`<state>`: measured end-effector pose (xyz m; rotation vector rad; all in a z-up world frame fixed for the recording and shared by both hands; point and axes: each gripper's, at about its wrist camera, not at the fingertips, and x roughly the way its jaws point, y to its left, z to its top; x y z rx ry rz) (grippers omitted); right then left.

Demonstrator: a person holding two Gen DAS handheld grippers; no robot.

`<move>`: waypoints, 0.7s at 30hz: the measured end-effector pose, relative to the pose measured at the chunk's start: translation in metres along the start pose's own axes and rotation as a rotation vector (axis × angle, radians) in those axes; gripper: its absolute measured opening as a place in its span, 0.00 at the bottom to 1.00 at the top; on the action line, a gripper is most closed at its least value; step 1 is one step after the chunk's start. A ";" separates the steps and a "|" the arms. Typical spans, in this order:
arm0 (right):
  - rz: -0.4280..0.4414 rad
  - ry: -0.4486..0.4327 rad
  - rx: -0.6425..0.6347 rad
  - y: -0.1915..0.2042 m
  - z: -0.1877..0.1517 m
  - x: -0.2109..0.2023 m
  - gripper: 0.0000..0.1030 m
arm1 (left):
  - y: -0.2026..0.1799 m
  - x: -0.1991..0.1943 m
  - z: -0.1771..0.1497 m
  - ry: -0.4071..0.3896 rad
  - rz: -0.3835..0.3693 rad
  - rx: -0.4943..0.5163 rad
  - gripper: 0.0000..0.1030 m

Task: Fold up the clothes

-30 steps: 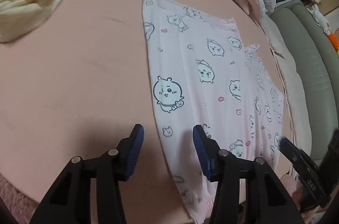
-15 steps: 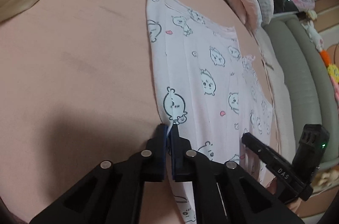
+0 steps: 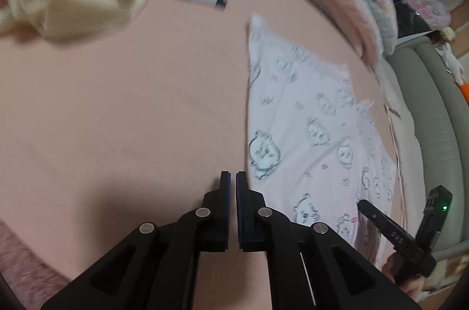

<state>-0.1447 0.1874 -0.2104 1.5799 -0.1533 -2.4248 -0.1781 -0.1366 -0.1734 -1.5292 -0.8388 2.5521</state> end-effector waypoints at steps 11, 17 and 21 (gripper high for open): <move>-0.056 0.057 -0.171 0.032 -0.038 -0.004 0.13 | -0.077 0.023 -0.040 0.143 0.133 0.410 0.11; -0.075 0.008 -0.194 0.026 -0.046 -0.040 0.14 | -0.079 0.002 -0.045 0.148 0.161 0.475 0.47; -0.094 -0.009 -0.135 0.010 -0.044 -0.034 0.14 | -0.114 0.013 -0.045 0.076 0.106 0.583 0.47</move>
